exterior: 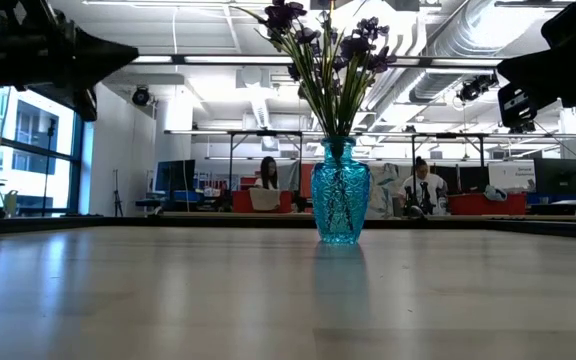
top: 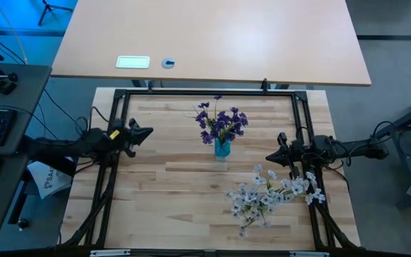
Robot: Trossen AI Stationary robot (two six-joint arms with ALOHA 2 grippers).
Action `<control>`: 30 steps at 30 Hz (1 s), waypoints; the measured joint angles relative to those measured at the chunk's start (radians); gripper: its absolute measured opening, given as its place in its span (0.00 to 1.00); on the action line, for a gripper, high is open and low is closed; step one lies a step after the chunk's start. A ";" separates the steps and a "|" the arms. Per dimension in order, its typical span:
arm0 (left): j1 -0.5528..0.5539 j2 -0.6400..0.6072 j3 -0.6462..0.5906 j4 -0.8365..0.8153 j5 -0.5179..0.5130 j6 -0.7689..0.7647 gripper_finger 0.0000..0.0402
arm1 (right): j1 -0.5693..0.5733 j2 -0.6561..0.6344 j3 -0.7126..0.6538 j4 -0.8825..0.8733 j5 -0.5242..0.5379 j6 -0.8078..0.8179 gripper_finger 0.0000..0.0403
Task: Sort flowers into vase by color
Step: Return to Home Position
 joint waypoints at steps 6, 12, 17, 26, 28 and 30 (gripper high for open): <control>0.000 -0.114 0.000 -0.002 0.000 0.000 0.00 | 0.000 0.001 0.000 0.000 0.000 0.000 0.00; 0.001 -0.112 0.000 0.006 -0.002 0.000 0.00 | 0.000 0.006 0.000 0.000 0.000 0.000 0.00; 0.001 -0.108 0.000 -0.015 -0.002 0.000 0.00 | 0.000 0.006 0.000 0.000 0.000 0.000 0.00; -0.001 -0.112 0.000 -0.050 -0.003 0.000 0.00 | 0.000 0.006 0.000 0.000 0.000 0.000 0.00; -0.010 -0.112 0.000 -0.051 -0.004 0.000 0.00 | 0.000 0.006 0.000 0.000 0.000 0.000 0.00; -0.020 -0.112 0.000 -0.055 -0.004 0.006 0.00 | 0.000 0.006 0.000 0.000 0.000 0.000 0.00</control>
